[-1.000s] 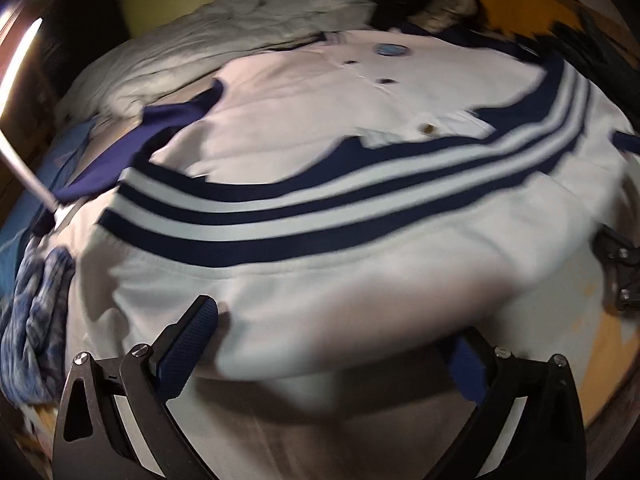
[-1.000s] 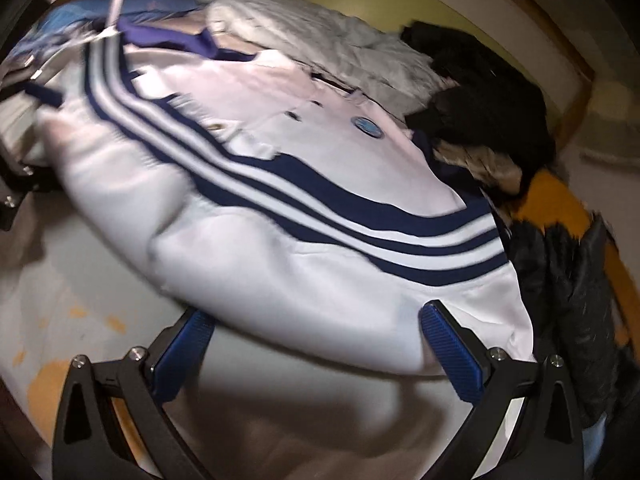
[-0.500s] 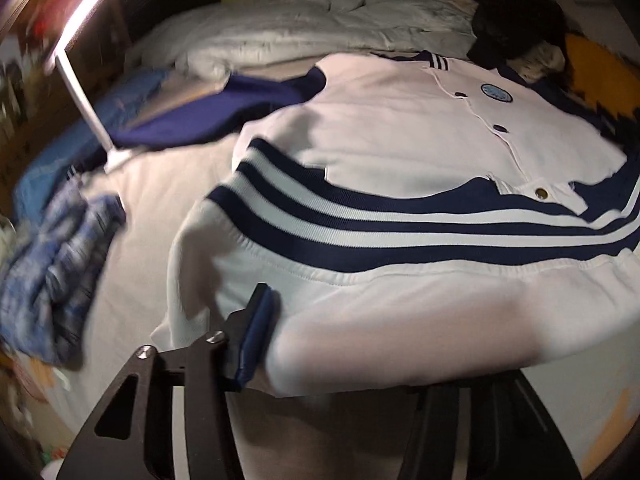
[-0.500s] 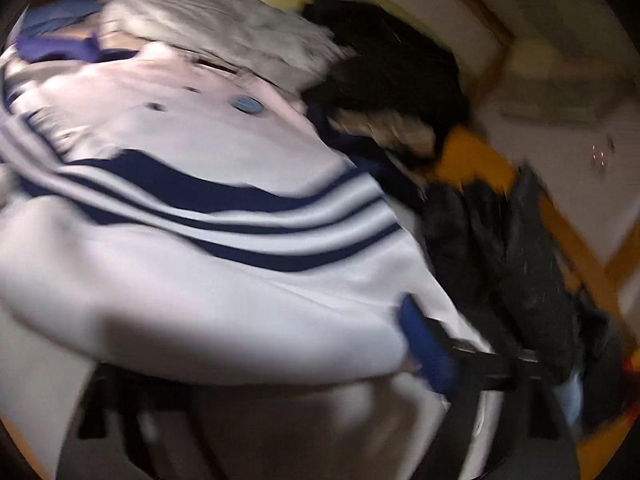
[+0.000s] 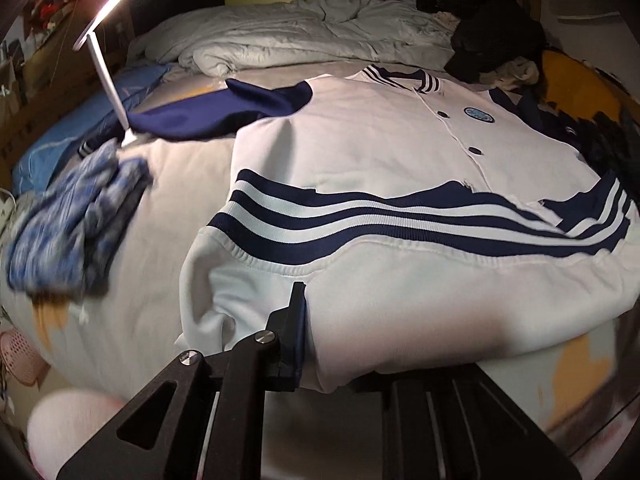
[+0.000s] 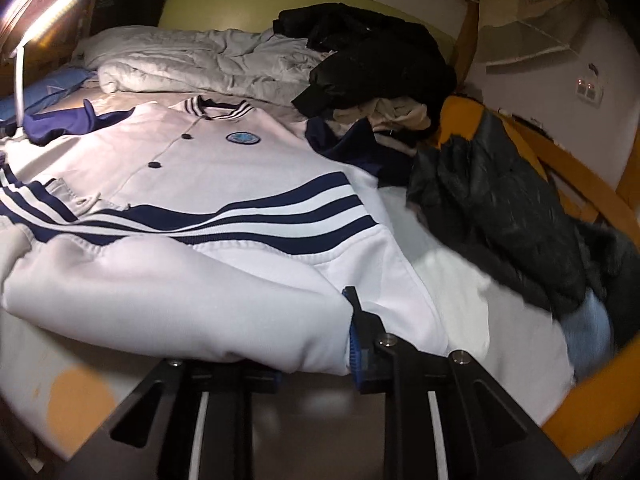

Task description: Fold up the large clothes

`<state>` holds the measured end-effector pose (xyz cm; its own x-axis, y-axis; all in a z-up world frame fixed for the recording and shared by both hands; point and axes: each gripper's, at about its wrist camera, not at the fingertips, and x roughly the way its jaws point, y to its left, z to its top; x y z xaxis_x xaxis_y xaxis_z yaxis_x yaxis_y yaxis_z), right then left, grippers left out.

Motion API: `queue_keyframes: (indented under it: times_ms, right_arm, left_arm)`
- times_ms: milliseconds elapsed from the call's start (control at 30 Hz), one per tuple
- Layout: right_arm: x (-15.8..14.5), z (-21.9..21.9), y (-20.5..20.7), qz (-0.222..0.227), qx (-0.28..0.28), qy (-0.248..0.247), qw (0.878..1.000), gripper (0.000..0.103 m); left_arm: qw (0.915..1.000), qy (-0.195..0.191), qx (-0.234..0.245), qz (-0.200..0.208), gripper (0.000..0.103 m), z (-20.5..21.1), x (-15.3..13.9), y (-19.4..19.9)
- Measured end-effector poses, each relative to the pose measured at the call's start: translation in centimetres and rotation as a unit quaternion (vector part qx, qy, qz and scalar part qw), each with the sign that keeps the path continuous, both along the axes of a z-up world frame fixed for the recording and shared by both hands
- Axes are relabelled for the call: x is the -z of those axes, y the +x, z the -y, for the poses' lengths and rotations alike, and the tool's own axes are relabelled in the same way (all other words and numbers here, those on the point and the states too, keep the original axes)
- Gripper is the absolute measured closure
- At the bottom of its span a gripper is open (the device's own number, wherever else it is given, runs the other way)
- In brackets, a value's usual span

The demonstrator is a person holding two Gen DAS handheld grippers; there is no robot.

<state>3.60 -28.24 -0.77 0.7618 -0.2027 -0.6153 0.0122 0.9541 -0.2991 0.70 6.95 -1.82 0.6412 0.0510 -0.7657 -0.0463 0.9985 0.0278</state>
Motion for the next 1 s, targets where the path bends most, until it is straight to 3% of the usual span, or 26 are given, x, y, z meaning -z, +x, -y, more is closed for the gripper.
queue_keyframes:
  times_ms: [167,333,400,533,767,1000]
  right_arm:
    - [0.2,0.8,-4.1,-0.030,0.000,0.040,0.999,0.081]
    - [-0.7,0.8,-4.1,-0.034,-0.006,0.040,0.999,0.079]
    - [-1.2,1.0,-3.1,-0.036,-0.007,0.039,0.999,0.077]
    - [-2.4,1.3,-1.1,-0.045,-0.017,0.049,0.998,0.076]
    - [-4.0,1.2,5.0,-0.059,-0.022,0.052,0.997,0.074]
    - [-3.0,0.8,12.4,-0.076,-0.016,0.048,0.996,0.075]
  left_arm:
    - [0.9998,-0.002,0.010,-0.018,0.087,-0.1,-0.3,-2.8]
    - [0.9991,0.008,0.016,-0.039,0.082,0.0,-0.6,-2.7]
    - [0.9987,0.005,0.017,-0.048,0.075,-0.2,-0.8,-2.0]
    - [0.9981,-0.001,0.032,-0.052,0.072,-0.4,-2.6,0.3]
    - [0.9969,-0.021,0.036,-0.067,0.064,-1.7,-4.8,7.2]
    - [0.9953,-0.015,0.027,-0.092,0.061,-2.4,-3.1,14.3]
